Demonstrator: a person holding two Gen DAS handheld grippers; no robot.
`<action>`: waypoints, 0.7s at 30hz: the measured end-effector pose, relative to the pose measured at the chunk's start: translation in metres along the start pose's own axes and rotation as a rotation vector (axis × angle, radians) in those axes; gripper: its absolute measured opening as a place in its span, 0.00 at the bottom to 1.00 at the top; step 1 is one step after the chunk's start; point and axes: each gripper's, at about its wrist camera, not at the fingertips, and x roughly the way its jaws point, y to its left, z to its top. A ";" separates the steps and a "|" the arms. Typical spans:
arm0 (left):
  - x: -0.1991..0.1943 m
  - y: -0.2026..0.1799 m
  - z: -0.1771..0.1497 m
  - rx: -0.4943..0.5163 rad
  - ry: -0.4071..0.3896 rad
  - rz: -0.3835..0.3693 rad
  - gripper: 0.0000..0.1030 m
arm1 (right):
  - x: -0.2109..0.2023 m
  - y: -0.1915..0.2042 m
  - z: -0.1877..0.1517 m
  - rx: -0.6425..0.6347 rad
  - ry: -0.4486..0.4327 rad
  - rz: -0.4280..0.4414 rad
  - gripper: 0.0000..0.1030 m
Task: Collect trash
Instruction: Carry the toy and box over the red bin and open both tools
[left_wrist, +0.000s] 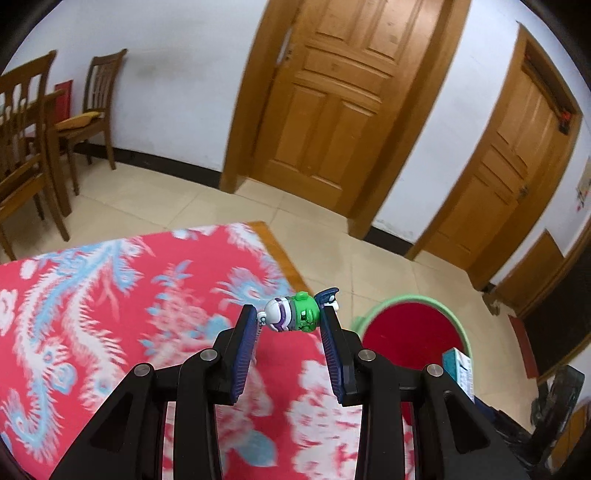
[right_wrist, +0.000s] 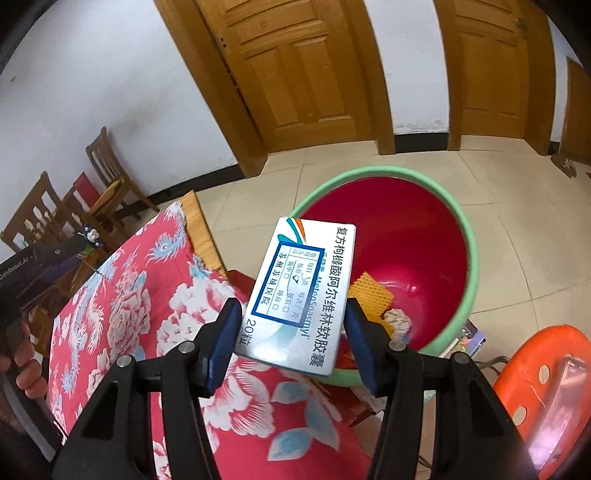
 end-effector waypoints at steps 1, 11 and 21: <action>0.003 -0.008 -0.002 0.007 0.008 -0.012 0.35 | -0.002 -0.002 0.000 0.005 -0.003 0.004 0.56; 0.028 -0.064 -0.019 0.065 0.070 -0.069 0.35 | -0.005 -0.039 0.002 0.051 -0.014 -0.020 0.56; 0.060 -0.101 -0.037 0.118 0.144 -0.097 0.35 | 0.014 -0.072 0.007 0.100 0.016 -0.045 0.56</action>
